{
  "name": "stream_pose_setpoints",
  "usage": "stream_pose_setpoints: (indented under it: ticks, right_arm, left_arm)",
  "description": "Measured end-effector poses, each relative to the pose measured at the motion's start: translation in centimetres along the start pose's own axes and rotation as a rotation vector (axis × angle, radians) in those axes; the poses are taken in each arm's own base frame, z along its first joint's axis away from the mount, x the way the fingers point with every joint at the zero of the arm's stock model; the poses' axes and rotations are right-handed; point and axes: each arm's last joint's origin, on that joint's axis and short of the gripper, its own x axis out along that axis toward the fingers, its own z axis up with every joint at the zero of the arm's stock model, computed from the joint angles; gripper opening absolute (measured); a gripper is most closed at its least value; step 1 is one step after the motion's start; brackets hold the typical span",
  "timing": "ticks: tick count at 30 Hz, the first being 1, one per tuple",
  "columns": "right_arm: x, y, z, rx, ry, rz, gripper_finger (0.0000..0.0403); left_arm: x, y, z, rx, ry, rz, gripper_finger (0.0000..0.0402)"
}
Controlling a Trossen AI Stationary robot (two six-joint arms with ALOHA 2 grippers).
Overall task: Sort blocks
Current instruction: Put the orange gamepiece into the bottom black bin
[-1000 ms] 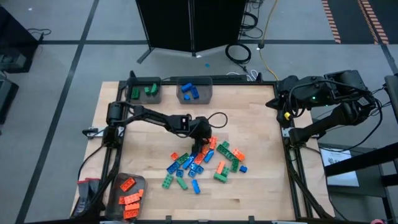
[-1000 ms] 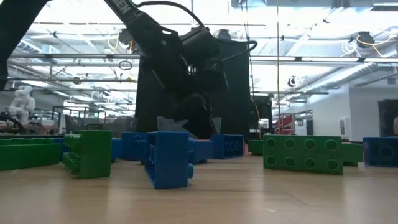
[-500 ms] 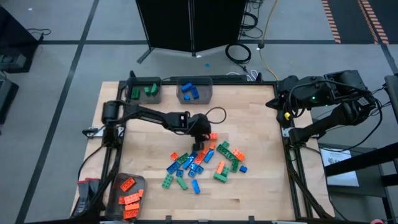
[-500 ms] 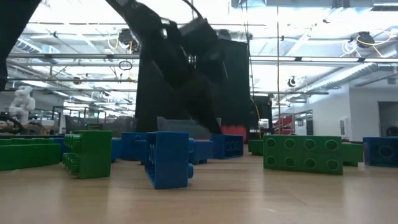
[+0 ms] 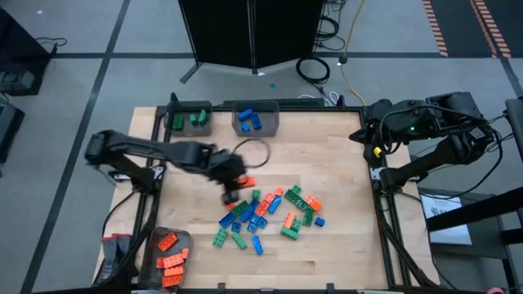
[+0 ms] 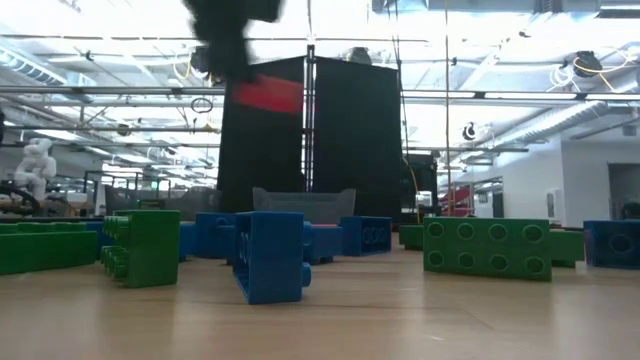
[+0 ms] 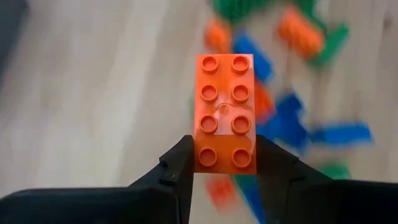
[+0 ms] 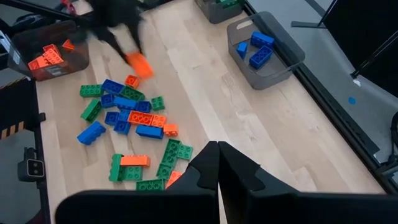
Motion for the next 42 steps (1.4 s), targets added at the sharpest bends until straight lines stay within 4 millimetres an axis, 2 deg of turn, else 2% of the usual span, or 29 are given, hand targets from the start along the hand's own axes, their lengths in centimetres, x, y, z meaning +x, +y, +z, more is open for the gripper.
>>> stream_pose_setpoints:
  ticks: [7,10,15,23,35,42]
  right_arm:
    - [0.0,0.0,0.0,0.001,-0.002,-0.003,0.0]
    - [0.0,0.0,0.0,0.002,-0.004,-0.002,0.0]
    - [0.0,0.1,0.2,0.007,-0.019,0.006,0.0]
    - [0.1,0.2,0.3,0.009,-0.026,0.01,0.0]
    - [0.7,0.5,0.6,0.004,-0.01,0.002,0.0]
    - [0.8,0.5,0.6,0.003,-0.01,0.002,0.0]
  left_arm:
    - [-5.7,-4.4,-7.4,-0.213,0.236,0.029,0.0117]
    - [-7.0,-6.4,-10.1,-0.257,0.291,0.04,0.0117]
    - [-7.9,-9.5,-13.8,-0.265,0.387,0.038,0.0117]
    - [-7.9,-12.5,-17.7,-0.253,0.452,0.095,0.0117]
    - [-4.9,-15.4,-20.6,-0.136,0.584,0.182,0.0118]
    - [-3.7,-16.0,-21.2,-0.124,0.603,0.22,0.0193]
